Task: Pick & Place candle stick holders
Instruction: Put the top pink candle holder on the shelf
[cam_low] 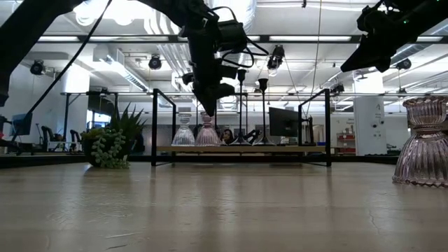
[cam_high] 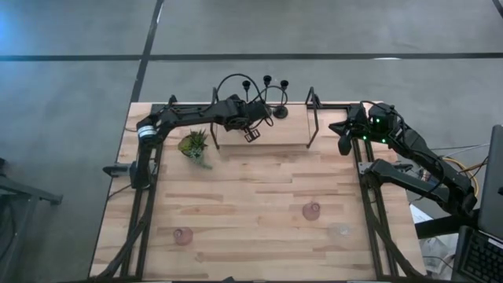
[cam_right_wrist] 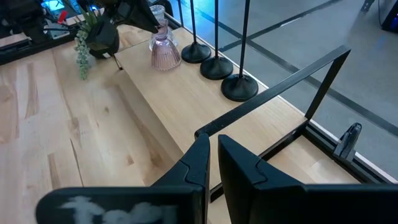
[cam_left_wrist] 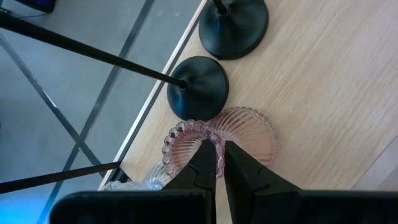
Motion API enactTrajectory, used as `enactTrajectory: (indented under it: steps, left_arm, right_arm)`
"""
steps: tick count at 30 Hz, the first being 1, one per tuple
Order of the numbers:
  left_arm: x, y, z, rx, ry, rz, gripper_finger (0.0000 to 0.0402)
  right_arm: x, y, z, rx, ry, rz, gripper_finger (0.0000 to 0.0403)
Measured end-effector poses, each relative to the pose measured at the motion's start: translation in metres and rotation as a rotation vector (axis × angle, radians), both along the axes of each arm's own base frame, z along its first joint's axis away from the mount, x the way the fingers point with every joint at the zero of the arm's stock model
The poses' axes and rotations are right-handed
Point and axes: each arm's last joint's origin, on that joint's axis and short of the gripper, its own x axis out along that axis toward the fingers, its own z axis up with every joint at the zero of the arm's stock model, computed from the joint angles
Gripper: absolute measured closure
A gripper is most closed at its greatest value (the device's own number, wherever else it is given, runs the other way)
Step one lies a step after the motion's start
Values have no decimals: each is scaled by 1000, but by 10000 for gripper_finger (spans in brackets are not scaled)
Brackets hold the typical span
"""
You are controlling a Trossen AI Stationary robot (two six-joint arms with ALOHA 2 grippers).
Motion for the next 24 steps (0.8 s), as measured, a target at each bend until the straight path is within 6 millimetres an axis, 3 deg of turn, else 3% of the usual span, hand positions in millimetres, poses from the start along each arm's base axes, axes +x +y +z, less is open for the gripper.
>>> enactTrajectory:
  steps: [19, 24]
  left_arm:
    - [1, 1, 0, 0, -6, -11, 386]
    - [3, 1, -1, -2, -17, -24, 354]
  right_arm:
    - [0, 0, 0, 0, 0, 0, 374]
    - [0, 0, 0, 0, 0, 0, 374]
